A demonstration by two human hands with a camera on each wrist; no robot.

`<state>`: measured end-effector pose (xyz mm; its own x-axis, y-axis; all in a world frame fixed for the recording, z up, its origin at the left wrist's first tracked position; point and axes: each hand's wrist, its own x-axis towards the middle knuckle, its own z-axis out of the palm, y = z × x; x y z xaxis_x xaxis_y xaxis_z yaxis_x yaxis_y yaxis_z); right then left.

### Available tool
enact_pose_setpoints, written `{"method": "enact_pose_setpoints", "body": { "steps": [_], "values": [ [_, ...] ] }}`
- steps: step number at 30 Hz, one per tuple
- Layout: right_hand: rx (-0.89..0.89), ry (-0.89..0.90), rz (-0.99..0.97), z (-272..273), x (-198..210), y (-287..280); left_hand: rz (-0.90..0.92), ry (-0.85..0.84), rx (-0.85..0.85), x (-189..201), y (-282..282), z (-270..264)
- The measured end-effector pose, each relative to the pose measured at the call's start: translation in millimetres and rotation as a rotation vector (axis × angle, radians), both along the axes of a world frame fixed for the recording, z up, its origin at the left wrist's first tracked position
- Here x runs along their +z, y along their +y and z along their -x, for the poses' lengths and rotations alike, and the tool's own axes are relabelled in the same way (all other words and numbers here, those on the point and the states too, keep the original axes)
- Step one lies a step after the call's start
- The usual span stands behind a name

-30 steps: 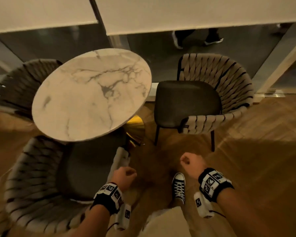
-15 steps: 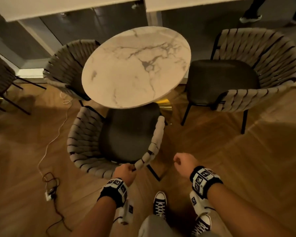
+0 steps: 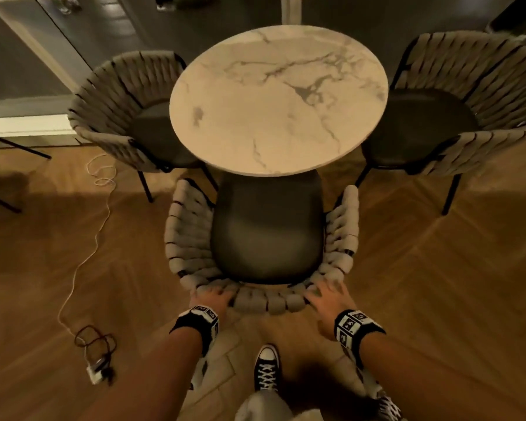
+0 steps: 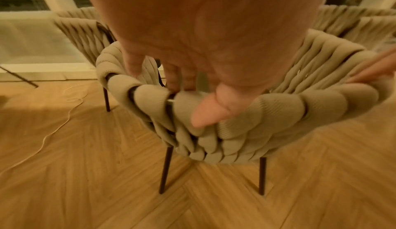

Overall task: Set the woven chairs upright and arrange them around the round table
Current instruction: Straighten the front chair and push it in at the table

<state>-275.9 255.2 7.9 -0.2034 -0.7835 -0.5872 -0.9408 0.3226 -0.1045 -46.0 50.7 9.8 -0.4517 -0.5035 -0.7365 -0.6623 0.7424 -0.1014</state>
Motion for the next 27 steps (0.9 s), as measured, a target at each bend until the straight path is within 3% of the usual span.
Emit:
{"method": "enact_pose_setpoints", "body": {
  "steps": [7,10,14,27],
  "values": [
    [-0.143,0.124,-0.100,-18,-6,-27,0.104,-0.081,-0.137,-8,-57,-22],
    [-0.210,0.127,-0.114,-21,-12,-36,0.095,0.020,-0.109,-18,-67,-31],
    [-0.253,0.105,-0.144,-29,-12,-35,0.089,0.091,-0.120,-27,-63,-40],
    [-0.233,0.085,-0.139,-73,-9,11,0.030,0.096,-0.113,-29,-23,-93]
  ]
}}
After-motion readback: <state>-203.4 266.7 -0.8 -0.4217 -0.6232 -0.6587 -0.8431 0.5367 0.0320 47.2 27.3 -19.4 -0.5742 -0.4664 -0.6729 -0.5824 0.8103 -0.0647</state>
